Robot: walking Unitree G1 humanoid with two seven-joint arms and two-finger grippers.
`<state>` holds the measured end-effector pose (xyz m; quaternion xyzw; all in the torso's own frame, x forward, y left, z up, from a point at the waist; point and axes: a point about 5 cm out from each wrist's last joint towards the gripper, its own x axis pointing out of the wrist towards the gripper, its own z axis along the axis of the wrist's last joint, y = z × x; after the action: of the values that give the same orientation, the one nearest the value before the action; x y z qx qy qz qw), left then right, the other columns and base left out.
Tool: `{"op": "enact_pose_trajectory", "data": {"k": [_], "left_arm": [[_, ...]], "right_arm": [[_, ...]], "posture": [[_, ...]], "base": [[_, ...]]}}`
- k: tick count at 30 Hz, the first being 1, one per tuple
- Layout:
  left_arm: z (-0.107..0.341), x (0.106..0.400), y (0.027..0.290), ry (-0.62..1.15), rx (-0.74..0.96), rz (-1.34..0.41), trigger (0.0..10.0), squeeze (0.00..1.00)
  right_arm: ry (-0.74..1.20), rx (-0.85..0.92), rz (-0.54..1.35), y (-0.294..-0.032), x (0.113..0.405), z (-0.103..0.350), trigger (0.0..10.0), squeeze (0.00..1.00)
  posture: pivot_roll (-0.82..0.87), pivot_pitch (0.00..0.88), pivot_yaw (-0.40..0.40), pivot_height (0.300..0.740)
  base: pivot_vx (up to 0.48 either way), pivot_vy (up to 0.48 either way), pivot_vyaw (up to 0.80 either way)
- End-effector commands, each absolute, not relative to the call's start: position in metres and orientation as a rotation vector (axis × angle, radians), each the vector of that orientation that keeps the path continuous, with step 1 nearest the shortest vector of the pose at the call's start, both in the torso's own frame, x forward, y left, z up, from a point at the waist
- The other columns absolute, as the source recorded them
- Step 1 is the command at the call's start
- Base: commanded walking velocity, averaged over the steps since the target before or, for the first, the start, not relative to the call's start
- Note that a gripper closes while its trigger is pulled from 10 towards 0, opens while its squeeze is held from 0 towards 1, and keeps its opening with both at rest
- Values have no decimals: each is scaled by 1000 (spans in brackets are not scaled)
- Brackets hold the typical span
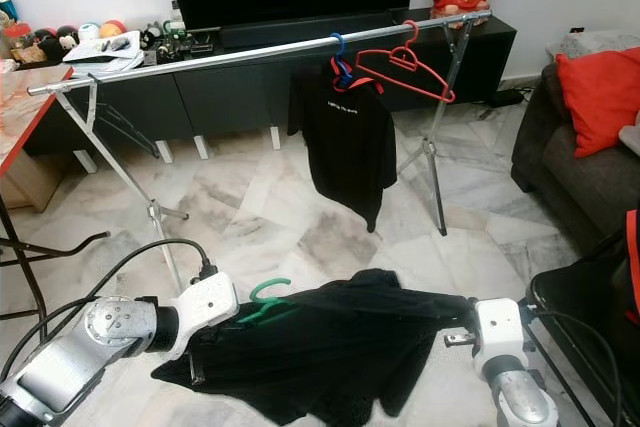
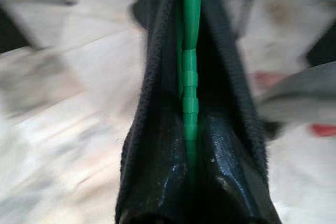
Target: Hang hanger
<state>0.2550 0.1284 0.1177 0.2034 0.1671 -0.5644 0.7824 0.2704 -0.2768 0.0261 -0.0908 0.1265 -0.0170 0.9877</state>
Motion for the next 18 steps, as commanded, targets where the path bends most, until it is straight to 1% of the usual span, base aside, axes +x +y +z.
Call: {"op": "enact_pose_trajectory", "data": {"k": [1, 3, 7, 8, 9, 10, 11, 12, 16, 18], "left_arm": [[124, 252, 141, 382, 434, -1232, 10000, 0], [125, 247, 140, 392, 501, -1300, 10000, 0], [124, 248, 140, 414, 616, -1317, 10000, 0], [122, 255, 141, 408, 679, -1270, 10000, 0], [122, 264, 140, 379, 698, -1193, 10000, 0], [122, 264, 140, 379, 698, -1193, 10000, 0], [123, 276, 137, 349, 702, -1095, 10000, 0], [123, 276, 137, 349, 702, -1095, 10000, 0], [127, 292, 131, 276, 773, -954, 10000, 0], [127, 293, 126, 264, 758, -949, 10000, 0]], "right_arm": [[241, -130, -147, -287, 269, 28, 0, 0], [217, -117, -99, -272, 278, 30, 0, 0], [159, -98, -41, -250, 293, 39, 0, 0], [125, -86, -19, -242, 300, 45, 0, 0], [96, -82, 1, -235, 306, 51, 0, 0], [96, -82, 1, -235, 306, 51, 0, 0], [53, -79, 23, -226, 313, 59, 0, 0], [53, -79, 23, -226, 313, 59, 0, 0], [-34, -49, 54, -214, 327, 79, 0, 0], [-52, -50, 66, -210, 330, 84, 0, 0]], "posture": [[41, 47, 59, 740], [42, 44, 58, 740], [45, 41, 58, 740], [45, 41, 57, 740], [45, 42, 57, 740], [45, 42, 57, 740], [40, 42, 57, 740], [40, 42, 57, 740], [37, 45, 55, 740], [33, 47, 54, 740]], "base": [[0, 0, 0], [0, 0, 0], [0, 0, 0], [0, 0, 0], [0, 0, 0], [0, 0, 0], [0, 0, 0], [0, 0, 0], [0, 0, 0], [0, 0, 0]]}}
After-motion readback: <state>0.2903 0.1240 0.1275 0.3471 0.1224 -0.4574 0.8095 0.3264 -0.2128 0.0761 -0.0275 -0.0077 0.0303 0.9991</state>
